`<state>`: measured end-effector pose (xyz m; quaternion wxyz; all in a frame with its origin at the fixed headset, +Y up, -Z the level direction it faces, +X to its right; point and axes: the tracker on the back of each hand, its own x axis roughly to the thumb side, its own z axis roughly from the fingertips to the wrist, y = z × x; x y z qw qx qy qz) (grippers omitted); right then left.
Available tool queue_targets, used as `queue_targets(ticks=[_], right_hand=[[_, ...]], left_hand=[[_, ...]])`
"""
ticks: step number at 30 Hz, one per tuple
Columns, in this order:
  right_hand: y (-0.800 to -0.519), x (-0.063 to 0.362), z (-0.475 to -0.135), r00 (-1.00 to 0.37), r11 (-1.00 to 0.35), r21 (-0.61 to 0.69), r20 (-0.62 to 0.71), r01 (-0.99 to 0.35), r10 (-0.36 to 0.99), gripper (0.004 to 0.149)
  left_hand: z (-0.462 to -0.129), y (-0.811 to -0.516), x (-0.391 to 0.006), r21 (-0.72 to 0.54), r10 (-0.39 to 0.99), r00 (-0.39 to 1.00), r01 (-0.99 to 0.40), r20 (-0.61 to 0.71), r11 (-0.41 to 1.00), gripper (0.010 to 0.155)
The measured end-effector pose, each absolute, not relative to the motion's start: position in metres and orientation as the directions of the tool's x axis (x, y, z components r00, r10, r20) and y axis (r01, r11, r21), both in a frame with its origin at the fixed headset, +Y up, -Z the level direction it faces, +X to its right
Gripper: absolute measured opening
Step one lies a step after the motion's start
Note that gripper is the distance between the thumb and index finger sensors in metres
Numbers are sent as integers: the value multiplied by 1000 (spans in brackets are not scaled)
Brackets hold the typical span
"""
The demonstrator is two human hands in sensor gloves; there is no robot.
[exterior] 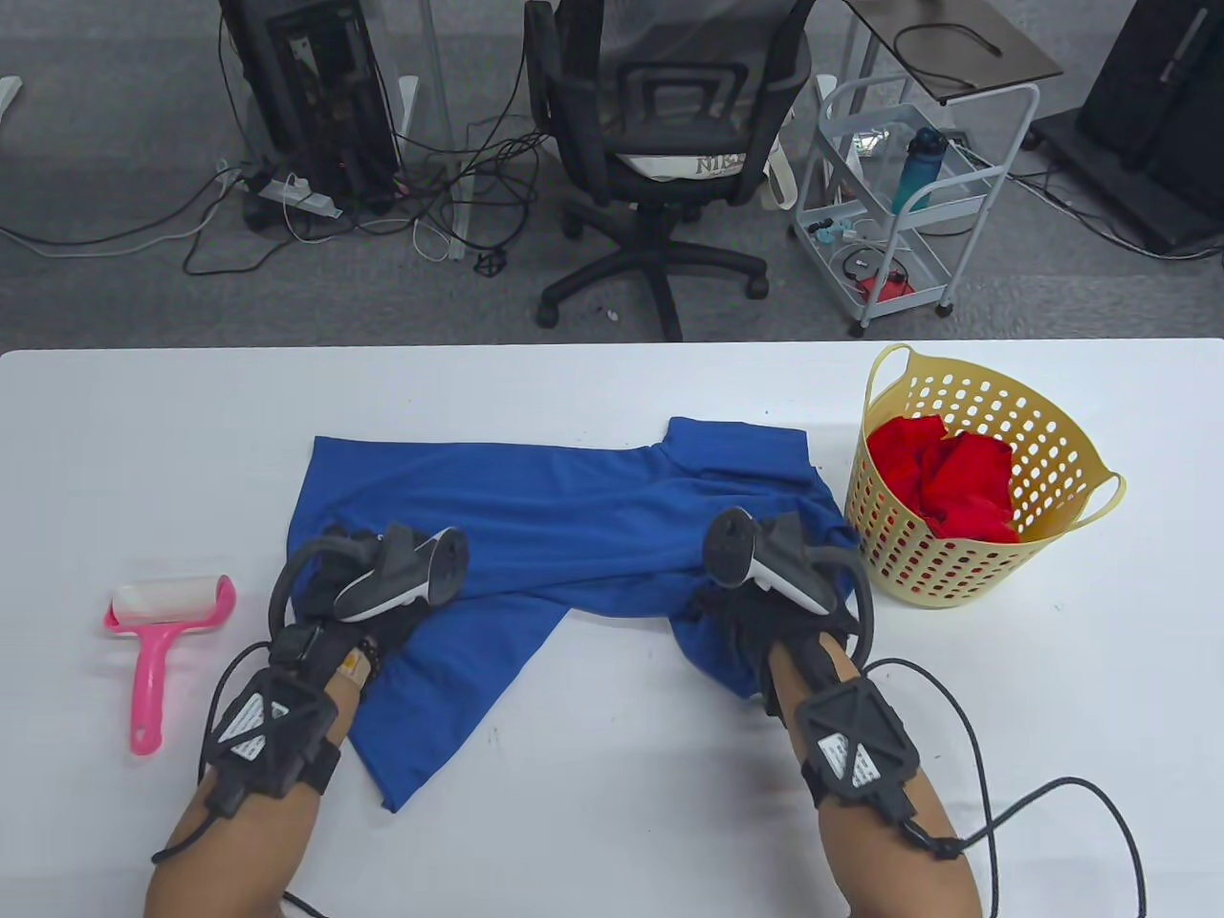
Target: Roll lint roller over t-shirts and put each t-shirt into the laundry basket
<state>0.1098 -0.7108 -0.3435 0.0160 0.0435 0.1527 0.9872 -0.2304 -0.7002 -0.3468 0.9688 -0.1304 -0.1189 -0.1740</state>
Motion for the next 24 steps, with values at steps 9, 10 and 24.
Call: queue_targets(ticks=[9, 10, 24], right_hand=[[-757, 116, -301, -992, -917, 388, 118, 91, -49, 81], [-759, 117, -303, -994, -936, 342, 99, 79, -48, 76], [-675, 182, -291, -860, -858, -82, -14, -508, 510, 46]], left_hand=[[-253, -756, -233, -422, -314, 821, 527, 476, 738, 101], [-253, -759, -234, -352, -388, 797, 568, 463, 744, 99], [-269, -683, -308, 93, 10, 987, -26, 163, 995, 52]])
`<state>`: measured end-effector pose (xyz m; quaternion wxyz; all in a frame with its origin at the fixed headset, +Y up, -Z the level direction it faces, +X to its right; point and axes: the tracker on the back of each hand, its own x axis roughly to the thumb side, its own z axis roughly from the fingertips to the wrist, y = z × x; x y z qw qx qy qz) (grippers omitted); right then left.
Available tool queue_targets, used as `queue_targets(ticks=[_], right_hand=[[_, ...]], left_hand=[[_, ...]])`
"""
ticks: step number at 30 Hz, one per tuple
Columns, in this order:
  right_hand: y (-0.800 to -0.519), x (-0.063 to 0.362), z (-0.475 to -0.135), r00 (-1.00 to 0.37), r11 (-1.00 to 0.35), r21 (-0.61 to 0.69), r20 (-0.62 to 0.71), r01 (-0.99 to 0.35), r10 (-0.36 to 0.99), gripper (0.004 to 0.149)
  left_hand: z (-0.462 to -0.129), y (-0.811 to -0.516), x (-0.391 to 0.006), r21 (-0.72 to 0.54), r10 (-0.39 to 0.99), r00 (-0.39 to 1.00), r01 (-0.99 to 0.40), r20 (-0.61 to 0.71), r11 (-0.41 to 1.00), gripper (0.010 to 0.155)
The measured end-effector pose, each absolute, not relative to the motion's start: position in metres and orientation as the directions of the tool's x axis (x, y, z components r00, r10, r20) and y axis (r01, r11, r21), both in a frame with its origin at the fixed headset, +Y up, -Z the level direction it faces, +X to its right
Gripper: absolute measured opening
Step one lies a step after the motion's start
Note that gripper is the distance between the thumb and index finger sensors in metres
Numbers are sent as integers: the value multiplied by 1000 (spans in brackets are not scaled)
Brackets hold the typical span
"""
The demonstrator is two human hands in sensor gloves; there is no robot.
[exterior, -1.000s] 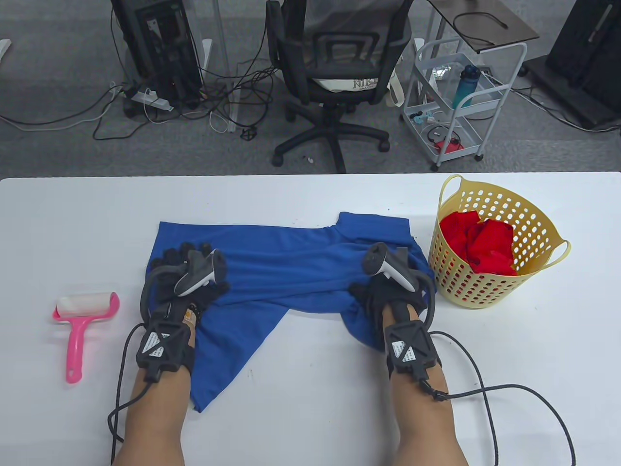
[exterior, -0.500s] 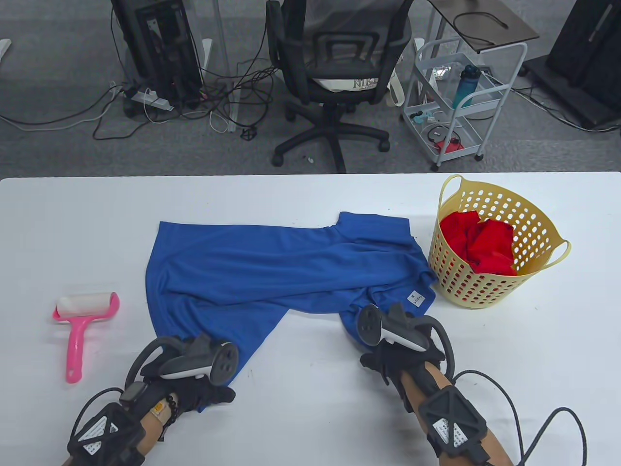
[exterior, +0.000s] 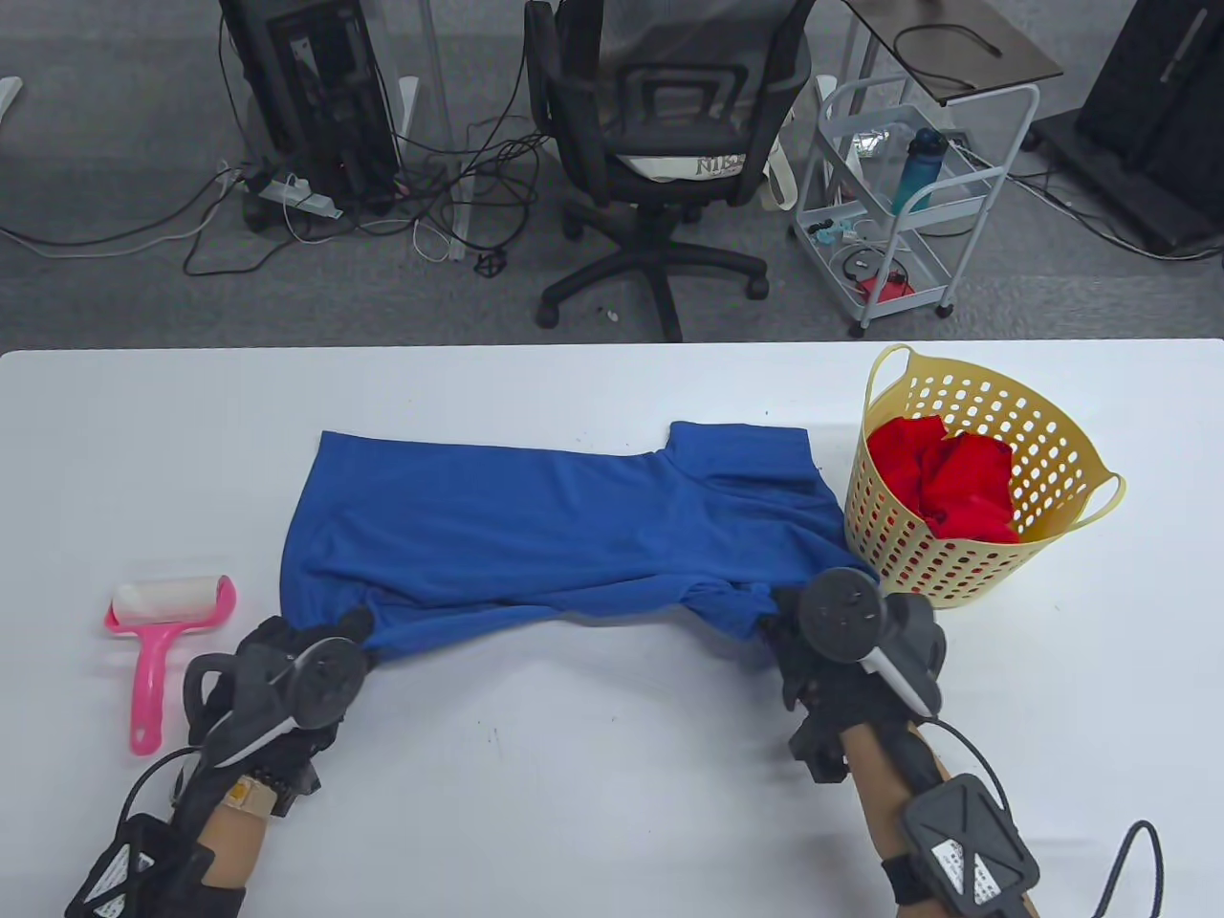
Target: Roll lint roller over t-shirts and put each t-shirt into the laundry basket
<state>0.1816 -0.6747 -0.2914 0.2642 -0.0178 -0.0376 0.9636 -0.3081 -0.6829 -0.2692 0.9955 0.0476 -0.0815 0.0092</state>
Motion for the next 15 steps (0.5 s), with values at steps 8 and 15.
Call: queue_targets(ticks=[8, 15], right_hand=[[-712, 174, -293, -999, -967, -252, -33, 37, -29, 74], [-741, 99, -287, -956, -963, 127, 208, 237, -208, 81]], left_hand=[[-273, -692, -316, 62, -63, 992, 57, 105, 996, 53], [-272, -697, -308, 87, -255, 961, 246, 111, 965, 53]])
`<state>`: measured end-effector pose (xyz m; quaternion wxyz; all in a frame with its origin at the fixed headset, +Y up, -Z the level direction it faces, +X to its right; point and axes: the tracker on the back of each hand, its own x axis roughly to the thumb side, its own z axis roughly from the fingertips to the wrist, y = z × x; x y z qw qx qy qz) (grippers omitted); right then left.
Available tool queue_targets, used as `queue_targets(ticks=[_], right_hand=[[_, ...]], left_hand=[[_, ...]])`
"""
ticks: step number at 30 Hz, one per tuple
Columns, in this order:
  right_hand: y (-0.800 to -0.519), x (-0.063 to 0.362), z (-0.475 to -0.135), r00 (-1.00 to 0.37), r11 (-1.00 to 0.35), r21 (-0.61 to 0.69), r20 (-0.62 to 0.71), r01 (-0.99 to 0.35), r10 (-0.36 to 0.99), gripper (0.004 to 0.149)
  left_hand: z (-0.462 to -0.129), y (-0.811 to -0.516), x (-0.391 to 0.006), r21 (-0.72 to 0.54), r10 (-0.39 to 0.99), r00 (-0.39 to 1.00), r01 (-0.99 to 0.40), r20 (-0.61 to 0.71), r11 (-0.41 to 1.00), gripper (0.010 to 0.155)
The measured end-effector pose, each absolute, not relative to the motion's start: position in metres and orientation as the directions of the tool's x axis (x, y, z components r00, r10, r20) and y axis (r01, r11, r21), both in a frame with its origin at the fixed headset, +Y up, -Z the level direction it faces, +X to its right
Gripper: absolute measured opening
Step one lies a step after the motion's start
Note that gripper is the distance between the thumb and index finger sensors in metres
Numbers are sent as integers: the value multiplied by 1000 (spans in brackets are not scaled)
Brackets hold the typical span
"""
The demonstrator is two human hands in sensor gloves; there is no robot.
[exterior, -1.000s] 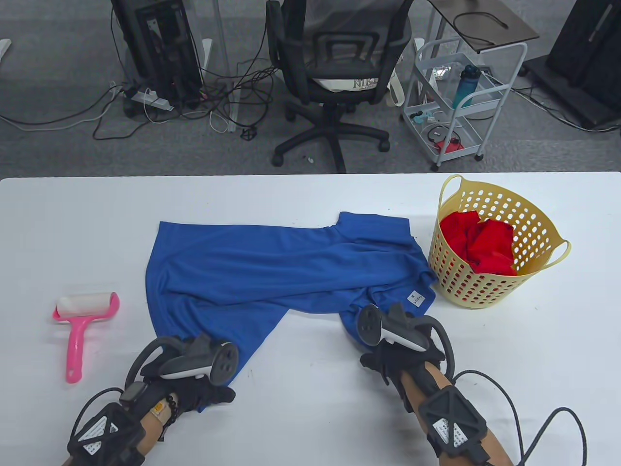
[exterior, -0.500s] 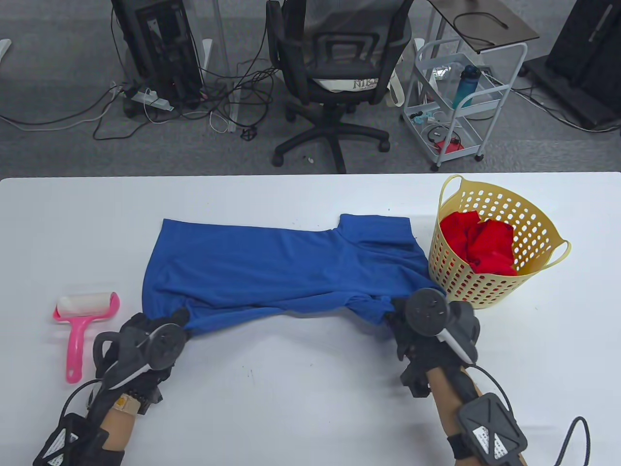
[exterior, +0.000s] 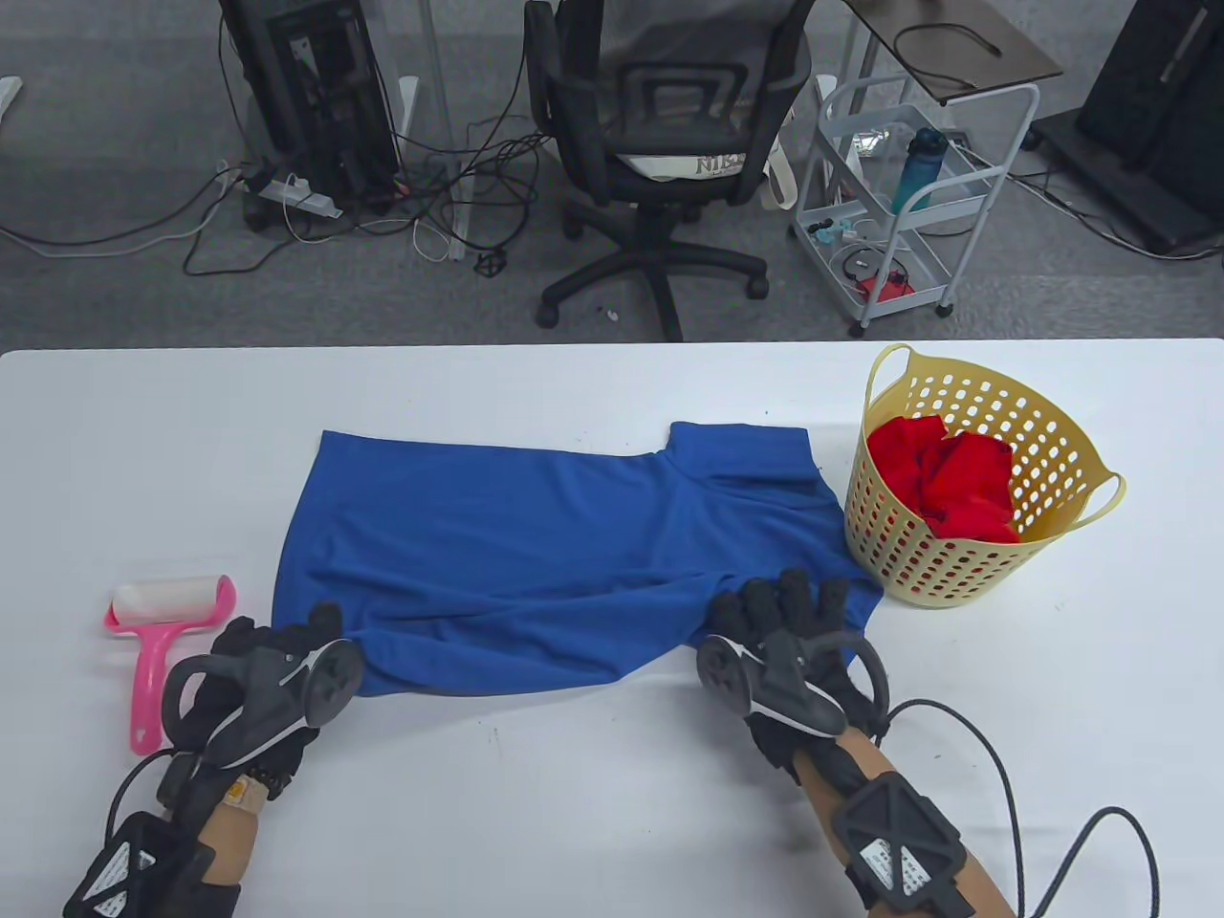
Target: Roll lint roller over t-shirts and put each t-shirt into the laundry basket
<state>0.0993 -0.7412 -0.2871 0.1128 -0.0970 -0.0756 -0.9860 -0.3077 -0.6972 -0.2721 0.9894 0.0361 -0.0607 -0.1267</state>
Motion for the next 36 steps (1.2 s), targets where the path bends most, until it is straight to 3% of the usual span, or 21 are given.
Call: queue_targets(ticks=[1, 3, 5, 7, 8, 10, 14, 17, 19, 21, 23, 26, 28, 31, 33, 36], right_hand=[[-747, 98, -291, -938, -938, 149, 202, 312, -280, 79], [-752, 102, -293, -924, -946, -42, 206, 321, -322, 66], [-752, 107, -297, -896, -921, -87, 213, 380, -390, 49], [-746, 108, -292, -916, -936, -157, 209, 314, -342, 44], [-738, 111, -290, -943, -954, -208, 209, 218, -261, 44], [-718, 117, -287, -972, -977, -174, 181, 120, -152, 44], [-677, 144, -279, -973, -971, -97, 107, -217, 206, 46], [-670, 167, -279, -914, -901, -155, 65, -406, 401, 47], [-682, 176, -283, -933, -903, -252, -2, -347, 359, 49], [-695, 175, -287, -983, -956, -254, -67, -150, 172, 61], [-698, 163, -283, -1000, -973, -229, -3, 27, -27, 65], [-696, 141, -274, -990, -960, -279, 141, -27, -13, 62], [-704, 123, -271, -972, -986, -155, 235, -55, 17, 66], [-729, 100, -274, -974, -984, 153, 221, 93, -58, 85], [-742, 94, -278, -966, -959, 204, 204, 199, -157, 82], [-744, 93, -281, -952, -969, -19, 187, 245, -244, 56]], left_hand=[[-272, -695, -310, 90, -246, 963, 237, 106, 967, 53], [-271, -692, -314, 99, -235, 967, 226, 95, 969, 53], [-270, -688, -318, 110, -214, 973, 205, 82, 973, 53], [-269, -684, -322, 123, -193, 978, 184, 72, 975, 53], [-268, -681, -324, 136, -182, 981, 172, 67, 976, 53], [-266, -677, -327, 160, -170, 984, 159, 58, 974, 53], [-262, -668, -333, 183, -133, 990, 124, 42, 975, 53], [-262, -666, -338, 191, -106, 994, 104, -2, 976, 53], [-264, -669, -338, 166, -98, 995, 97, -6, 981, 54], [-266, -675, -335, 127, -108, 994, 106, 8, 986, 54], [-266, -679, -329, 94, -157, 987, 155, 23, 984, 54], [-267, -683, -323, 75, -192, 980, 188, 44, 979, 54], [-268, -685, -321, 66, -203, 978, 199, 55, 978, 54], [-269, -688, -322, 50, -204, 977, 201, 63, 978, 54], [-270, -689, -324, 33, -199, 977, 197, 71, 980, 54], [-270, -690, -328, -25, -155, 984, 158, 90, 987, 54]])
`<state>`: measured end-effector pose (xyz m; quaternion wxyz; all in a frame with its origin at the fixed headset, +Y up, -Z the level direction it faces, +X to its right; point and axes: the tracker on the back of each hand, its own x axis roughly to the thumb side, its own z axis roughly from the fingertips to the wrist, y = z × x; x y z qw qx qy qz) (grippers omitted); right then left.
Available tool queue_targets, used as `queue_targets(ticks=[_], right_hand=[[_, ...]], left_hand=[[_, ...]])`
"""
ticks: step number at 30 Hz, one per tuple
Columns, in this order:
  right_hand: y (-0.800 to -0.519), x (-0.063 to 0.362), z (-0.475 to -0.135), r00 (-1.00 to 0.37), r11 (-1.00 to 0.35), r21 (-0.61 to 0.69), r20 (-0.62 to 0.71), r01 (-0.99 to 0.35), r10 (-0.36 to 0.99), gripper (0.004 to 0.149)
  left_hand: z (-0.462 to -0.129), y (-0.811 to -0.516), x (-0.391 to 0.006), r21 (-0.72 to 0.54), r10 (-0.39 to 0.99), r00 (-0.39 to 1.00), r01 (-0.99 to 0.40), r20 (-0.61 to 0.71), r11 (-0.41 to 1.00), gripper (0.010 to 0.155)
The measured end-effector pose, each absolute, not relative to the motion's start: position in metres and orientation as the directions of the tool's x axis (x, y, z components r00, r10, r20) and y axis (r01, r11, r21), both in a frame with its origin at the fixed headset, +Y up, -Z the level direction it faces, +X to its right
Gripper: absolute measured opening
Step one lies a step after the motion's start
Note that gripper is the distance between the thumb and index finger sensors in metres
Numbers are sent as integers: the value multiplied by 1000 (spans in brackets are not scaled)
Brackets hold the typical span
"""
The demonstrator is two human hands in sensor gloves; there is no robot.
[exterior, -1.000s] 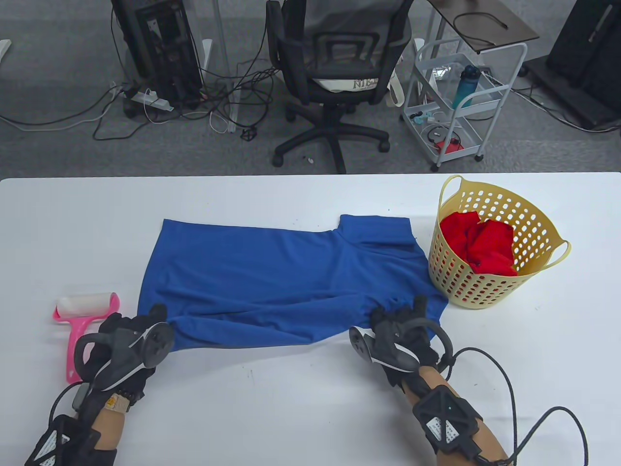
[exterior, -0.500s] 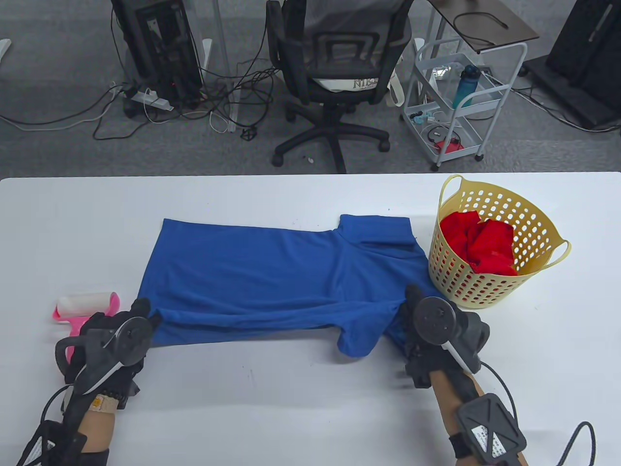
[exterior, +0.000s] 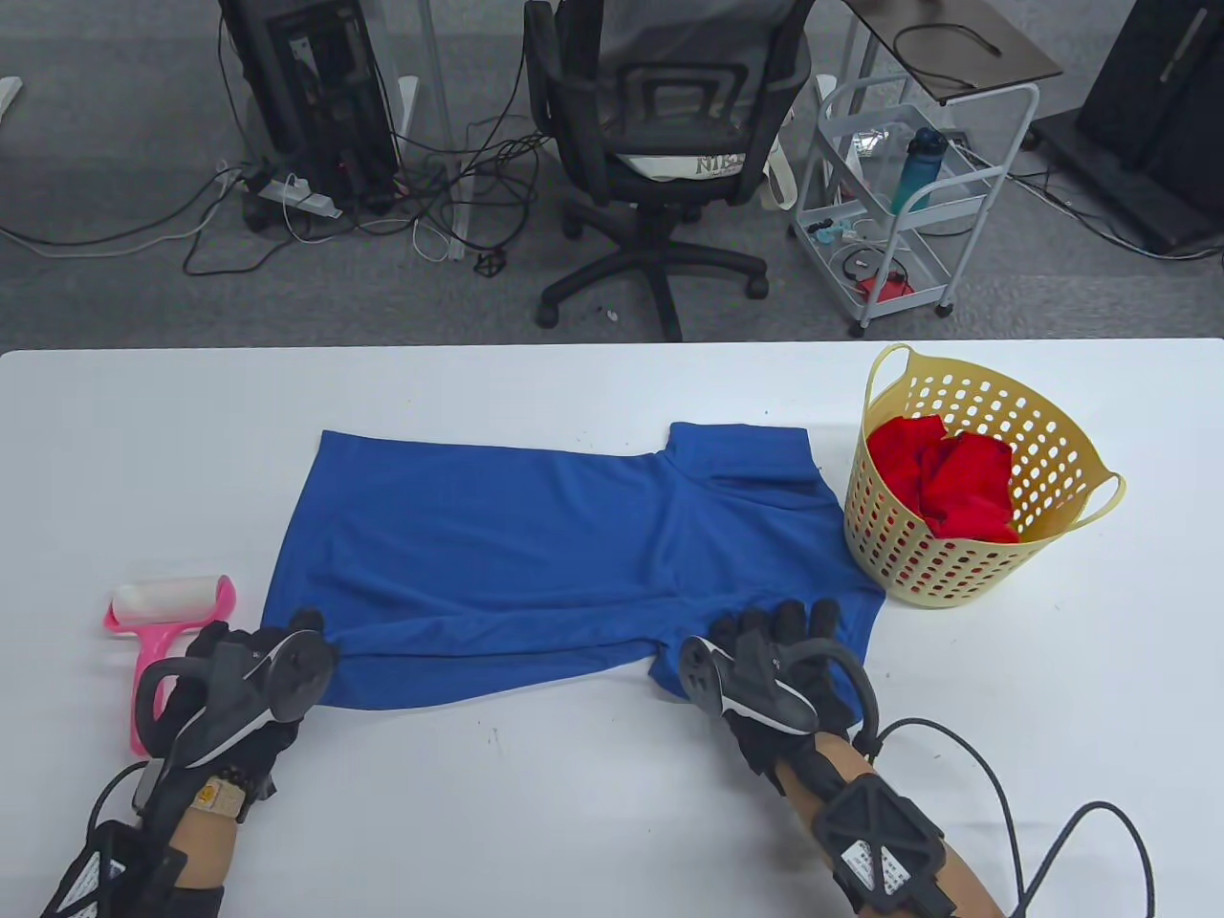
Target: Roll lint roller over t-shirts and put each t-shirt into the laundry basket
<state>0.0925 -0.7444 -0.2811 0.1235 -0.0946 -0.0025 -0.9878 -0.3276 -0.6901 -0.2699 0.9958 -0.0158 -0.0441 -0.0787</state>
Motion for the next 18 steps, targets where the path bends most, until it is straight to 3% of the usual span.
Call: queue_targets(ticks=[1, 3, 7, 9, 12, 14, 16, 18], right_hand=[[-741, 93, -281, -950, -967, -73, 183, 243, -253, 45], [-726, 97, -280, -956, -972, -59, 181, 225, -232, 42], [-685, 119, -271, -979, -997, -34, 194, -70, 62, 42], [-666, 133, -264, -929, -965, 119, 268, -232, 256, 42], [-660, 152, -252, -806, -789, 511, 274, -341, 525, 43], [-669, 160, -247, -713, -664, 600, 209, -447, 669, 50], [-674, 168, -242, -760, -677, 572, 136, -464, 635, 59], [-677, 173, -241, -887, -813, 448, 88, -372, 454, 59]], left_hand=[[-270, -690, -329, -48, -125, 986, 131, 110, 990, 54], [-271, -690, -334, -83, -69, 991, 79, 119, 993, 54], [-269, -686, -340, -143, 22, 982, 4, 185, 990, 54], [-267, -682, -344, -225, 93, 961, -33, 262, 974, 54], [-261, -682, -350, -436, 244, 900, -68, 362, 897, 58], [-259, -683, -354, -503, 348, 867, -135, 356, 853, 66], [-259, -682, -356, -497, 369, 863, -165, 346, 852, 68], [-259, -683, -354, -464, 302, 897, -129, 322, 876, 66]])
